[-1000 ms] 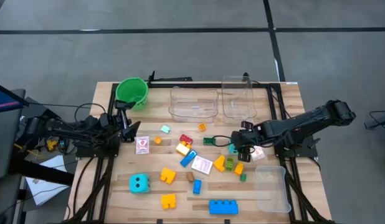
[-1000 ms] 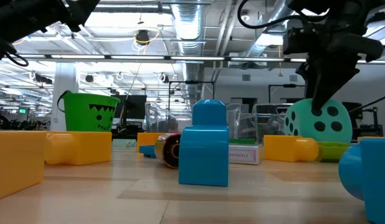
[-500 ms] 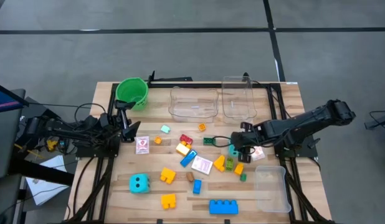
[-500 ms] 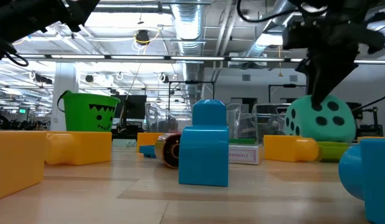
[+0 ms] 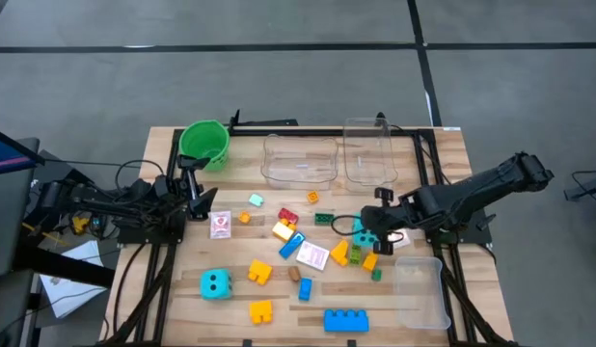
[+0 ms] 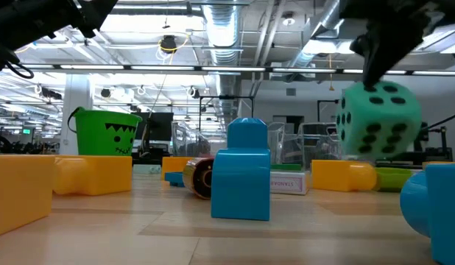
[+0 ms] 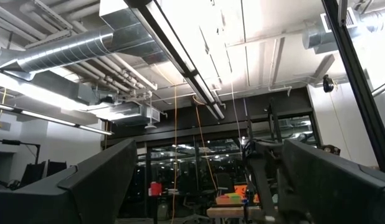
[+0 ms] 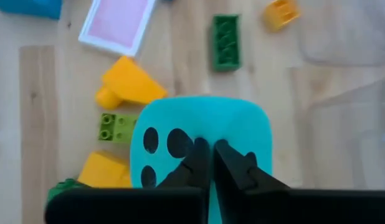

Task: Pick & Place Toys
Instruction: Put the blue dice into the right transparent bin

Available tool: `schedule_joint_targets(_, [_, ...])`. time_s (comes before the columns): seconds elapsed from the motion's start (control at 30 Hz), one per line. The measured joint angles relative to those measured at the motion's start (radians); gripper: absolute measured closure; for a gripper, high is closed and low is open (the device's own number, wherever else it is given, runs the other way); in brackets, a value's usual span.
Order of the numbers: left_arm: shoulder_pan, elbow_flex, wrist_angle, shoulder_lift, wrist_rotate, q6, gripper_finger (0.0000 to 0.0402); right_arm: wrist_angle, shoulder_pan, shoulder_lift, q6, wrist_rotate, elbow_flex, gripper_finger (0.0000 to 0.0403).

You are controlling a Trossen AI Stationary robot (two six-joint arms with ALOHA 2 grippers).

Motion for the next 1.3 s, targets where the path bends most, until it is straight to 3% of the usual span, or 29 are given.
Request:
schedule_joint_targets(0.2, [0.000,0.000,0.001,0.000,0.000,0.003,0.0005,-0.166,-0.025,-0.070,-0.068,0.244,0.135,0.0402])
schedule_joint_targets(0.33, [0.000,0.000,0.013,0.000,0.001,0.004,0.0005,-0.164,-0.139,-0.104,-0.223,0.368,0.193,0.0401])
schedule_joint_targets(0.63, [0.000,0.000,0.030,0.000,0.009,0.003,0.0005,-0.093,-0.439,-0.092,-0.484,0.321,0.148,0.0401])
schedule_joint_targets(1.03, [0.000,0.000,0.033,0.000,0.028,-0.008,0.0005,0.193,-0.814,-0.092,-0.690,0.045,-0.033,0.0401])
schedule_joint_targets(1.3, [0.000,0.000,0.034,0.000,0.027,-0.008,0.0005,0.211,-0.878,-0.105,-0.703,0.026,-0.057,0.0402])
